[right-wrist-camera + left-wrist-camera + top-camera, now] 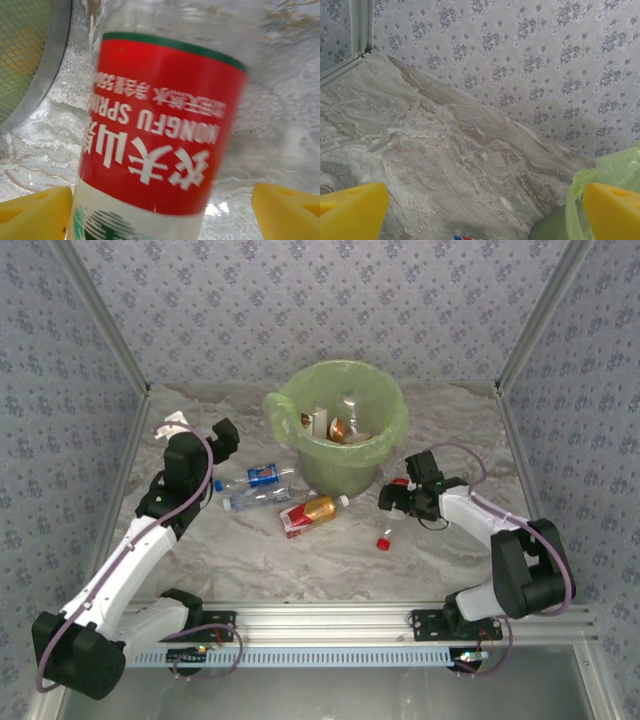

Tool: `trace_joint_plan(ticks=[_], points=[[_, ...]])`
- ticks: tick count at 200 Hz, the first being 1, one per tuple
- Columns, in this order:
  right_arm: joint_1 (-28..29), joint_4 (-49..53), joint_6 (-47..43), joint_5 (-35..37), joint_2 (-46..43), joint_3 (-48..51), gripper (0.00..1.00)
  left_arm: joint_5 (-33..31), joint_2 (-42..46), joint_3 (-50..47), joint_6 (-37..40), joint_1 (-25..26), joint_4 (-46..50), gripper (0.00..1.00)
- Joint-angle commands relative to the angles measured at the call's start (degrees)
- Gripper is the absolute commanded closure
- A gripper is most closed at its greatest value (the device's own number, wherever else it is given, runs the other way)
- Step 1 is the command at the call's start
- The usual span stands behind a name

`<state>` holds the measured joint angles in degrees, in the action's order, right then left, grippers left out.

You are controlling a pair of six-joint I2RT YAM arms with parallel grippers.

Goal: Put the plastic bottles in the bin

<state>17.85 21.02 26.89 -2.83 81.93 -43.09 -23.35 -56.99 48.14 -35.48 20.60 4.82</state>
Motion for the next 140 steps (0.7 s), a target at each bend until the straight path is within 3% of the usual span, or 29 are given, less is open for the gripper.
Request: trace_joint_plan(ticks=[1,38,106,140], points=[[0.7,1.0,-1.1,0.4,2.0,-2.4,0.07,0.5,1.1,-0.6,-0.8,-0.6,0.3,0.01],[0.7,-0.4,3.3,3.2,4.4,-3.1,0.15,0.4,1.0,-0.9,-0.9,-0.8,0.4,0.01],[1.7,-4.0,16.6,9.9,9.9,-2.2,0.10,0.3,0.9,-1.0,-0.9,-1.2,1.1,0.01],[3.2,-1.9,18.8,14.5,12.3,-3.4,0.13,0.9,0.5,-0.8,-1.5,-1.4,0.9,0.01]])
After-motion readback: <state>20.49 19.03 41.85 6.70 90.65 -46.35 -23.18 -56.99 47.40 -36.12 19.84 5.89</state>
